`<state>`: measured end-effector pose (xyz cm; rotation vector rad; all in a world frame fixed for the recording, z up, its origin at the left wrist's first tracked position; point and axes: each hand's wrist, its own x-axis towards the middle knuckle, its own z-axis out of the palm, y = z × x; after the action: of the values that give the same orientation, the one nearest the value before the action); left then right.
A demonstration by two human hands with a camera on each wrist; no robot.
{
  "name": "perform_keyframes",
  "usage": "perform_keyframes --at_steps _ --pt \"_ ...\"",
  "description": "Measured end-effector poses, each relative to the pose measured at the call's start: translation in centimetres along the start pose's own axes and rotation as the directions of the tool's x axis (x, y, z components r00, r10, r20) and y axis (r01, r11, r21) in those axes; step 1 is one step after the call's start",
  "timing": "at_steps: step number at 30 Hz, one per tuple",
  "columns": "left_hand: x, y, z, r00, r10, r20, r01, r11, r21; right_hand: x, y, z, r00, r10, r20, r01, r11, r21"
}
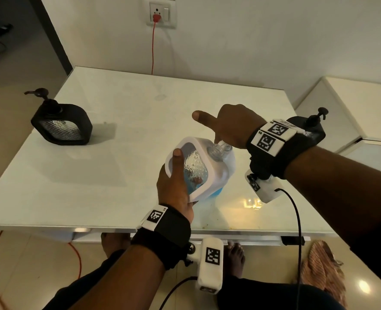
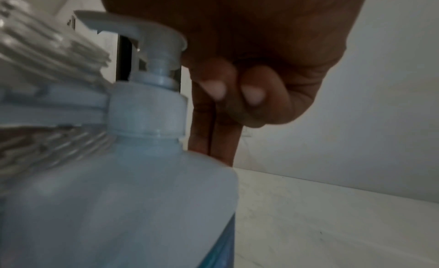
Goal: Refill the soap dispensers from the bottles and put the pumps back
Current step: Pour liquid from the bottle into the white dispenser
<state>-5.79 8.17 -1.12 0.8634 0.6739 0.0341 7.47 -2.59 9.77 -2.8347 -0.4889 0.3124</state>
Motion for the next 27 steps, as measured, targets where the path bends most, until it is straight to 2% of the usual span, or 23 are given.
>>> perform_keyframes --at_steps 6,13,22,27 --pt "-0.01 -0.09 0.19 1.000 -0.003 0.003 0.003 1.000 0.000 -0.09 0.63 0.77 0.996 0.035 -0.082 -0.041 0.997 -0.072" --pt "-0.23 0.07 0.16 1.000 0.006 -0.005 -0.006 1.000 0.017 0.14 -0.05 -0.20 1.000 -0.011 0.018 0.012 0.997 -0.073" --pt "-0.17 -0.07 0.15 1.000 0.006 -0.019 -0.005 1.000 0.007 0.03 0.28 0.57 0.997 0.026 -0.068 -0.033 0.994 -0.104" --pt "-0.39 0.04 0.12 1.000 -0.007 -0.021 0.007 1.000 0.006 -0.07 0.16 0.07 1.000 0.013 -0.002 -0.013 0.997 -0.070"
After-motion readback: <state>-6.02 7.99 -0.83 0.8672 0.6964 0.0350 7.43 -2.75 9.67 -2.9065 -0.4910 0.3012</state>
